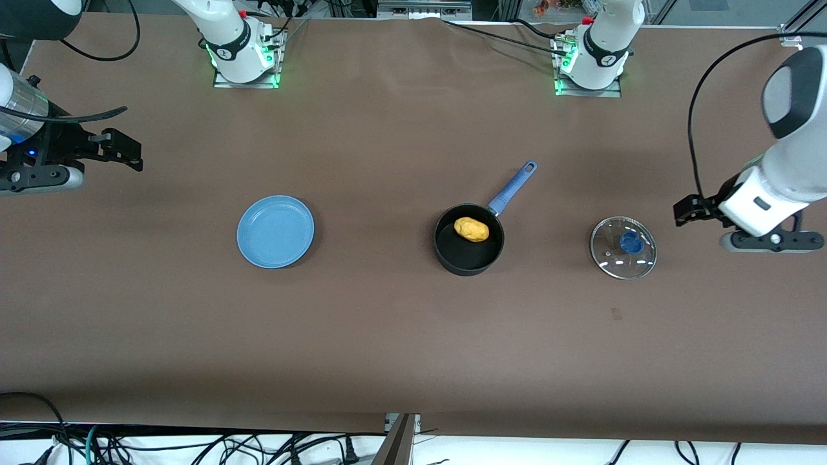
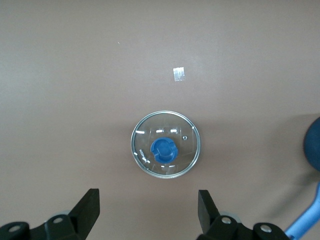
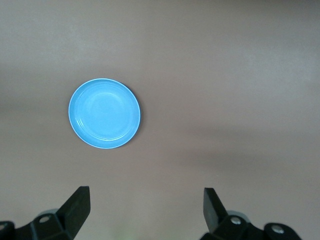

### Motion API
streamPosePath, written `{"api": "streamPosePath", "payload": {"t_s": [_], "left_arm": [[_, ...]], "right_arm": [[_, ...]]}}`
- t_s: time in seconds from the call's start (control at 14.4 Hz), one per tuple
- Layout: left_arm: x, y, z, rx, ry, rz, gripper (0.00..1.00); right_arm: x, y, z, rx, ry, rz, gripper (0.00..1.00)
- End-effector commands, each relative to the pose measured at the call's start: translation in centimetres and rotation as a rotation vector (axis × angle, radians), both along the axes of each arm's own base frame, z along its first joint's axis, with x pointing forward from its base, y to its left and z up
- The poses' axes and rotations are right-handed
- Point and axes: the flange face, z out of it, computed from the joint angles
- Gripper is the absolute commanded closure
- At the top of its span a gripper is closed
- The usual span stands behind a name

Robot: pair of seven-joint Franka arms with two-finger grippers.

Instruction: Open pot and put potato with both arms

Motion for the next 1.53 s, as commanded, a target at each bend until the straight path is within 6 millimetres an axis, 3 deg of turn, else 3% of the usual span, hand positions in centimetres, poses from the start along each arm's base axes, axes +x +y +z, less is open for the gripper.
{"api": "streamPosePath", "payload": {"t_s": [0.0, 0.07, 0.28, 0.7, 1.25, 1.39, 1.46], "left_arm": [[0.0, -0.5, 1.3, -0.021, 0.025, 0.008, 0.09], [0.0, -0.6, 1.8, -0.02, 0.025, 0.007, 0.09], [-0.1, -0.3, 6.5, -0.02, -0.001, 0.017, 0.06], [-0.2, -0.6, 8.4, -0.02, -0.024, 0.017, 0.0], [-0.4, -1.2, 8.5, -0.06, -0.012, 0.026, 0.0], [-0.4, -2.1, 8.5, -0.059, -0.012, 0.02, 0.0], [-0.4, -3.7, 8.4, -0.051, -0.01, -0.006, 0.0]], "right_arm": [[-0.2, -0.1, 0.5, -0.009, -0.004, 0.015, 0.0], [-0.2, -0.1, 0.5, -0.009, -0.004, 0.015, 0.0], [-0.1, -0.1, 0.5, -0.009, -0.005, 0.015, 0.0], [-0.2, -0.1, 0.5, -0.009, -0.002, 0.015, 0.0], [-0.2, -0.2, 0.5, -0.009, 0.001, 0.013, 0.0], [-0.2, -0.2, 0.5, -0.009, -0.001, 0.013, 0.0], [-0.2, -0.2, 0.5, -0.009, -0.001, 0.013, 0.0]]}}
